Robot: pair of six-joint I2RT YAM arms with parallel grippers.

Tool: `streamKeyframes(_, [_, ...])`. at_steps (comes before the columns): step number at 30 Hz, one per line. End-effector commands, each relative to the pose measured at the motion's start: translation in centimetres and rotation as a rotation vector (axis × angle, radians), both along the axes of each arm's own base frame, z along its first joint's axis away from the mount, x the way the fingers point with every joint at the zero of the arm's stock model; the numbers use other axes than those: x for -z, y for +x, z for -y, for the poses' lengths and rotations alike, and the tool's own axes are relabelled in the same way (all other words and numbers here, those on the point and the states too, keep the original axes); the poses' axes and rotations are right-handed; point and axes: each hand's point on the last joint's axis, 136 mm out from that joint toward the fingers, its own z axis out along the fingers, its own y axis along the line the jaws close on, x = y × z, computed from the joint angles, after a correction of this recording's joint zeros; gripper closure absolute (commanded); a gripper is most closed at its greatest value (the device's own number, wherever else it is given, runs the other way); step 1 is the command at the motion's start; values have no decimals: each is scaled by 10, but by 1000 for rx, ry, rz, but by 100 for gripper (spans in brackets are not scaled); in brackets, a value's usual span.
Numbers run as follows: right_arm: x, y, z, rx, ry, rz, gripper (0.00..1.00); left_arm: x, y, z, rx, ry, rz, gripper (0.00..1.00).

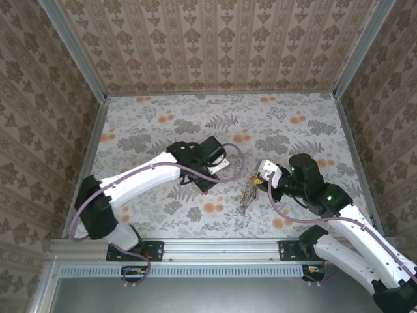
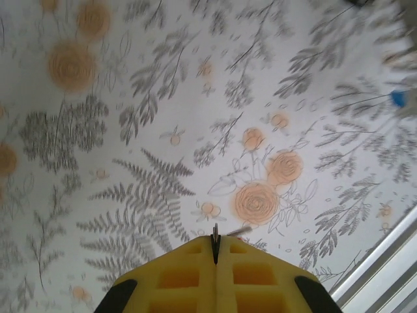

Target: Put the keys on the keyring

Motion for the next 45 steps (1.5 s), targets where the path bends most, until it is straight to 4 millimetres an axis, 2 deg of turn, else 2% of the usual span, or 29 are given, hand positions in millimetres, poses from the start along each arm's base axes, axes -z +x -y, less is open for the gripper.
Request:
streamKeyframes(1, [-32, -24, -26, -206, 115, 48, 100, -31, -10, 16, 254, -200, 93, 100])
streamKeyframes(6, [-34, -32, -36, -276, 148, 55, 100, -74, -26, 19, 434, -447, 221, 100])
streamKeyframes(10, [-33, -36, -45, -323, 163, 23, 100, -82, -44, 17, 596, -501, 287, 100])
streamKeyframes(13, [-31, -36, -52, -341, 161, -21, 100, -84, -54, 18, 679, -535, 319, 100])
streamKeyframes(22, [-26, -54, -74, -469, 173, -99, 100, -86, -78, 25, 890, -625, 414, 100])
streamKeyframes(27, [-25, -56, -84, -495, 177, -132, 100, -87, -81, 31, 927, -637, 456, 100])
streamKeyframes(33, [-29, -56, -94, -516, 201, -160, 100, -78, -85, 37, 959, -606, 450, 100])
streamKeyframes(45, [-31, -55, -95, -507, 216, -172, 100, -73, -90, 40, 993, -584, 461, 100])
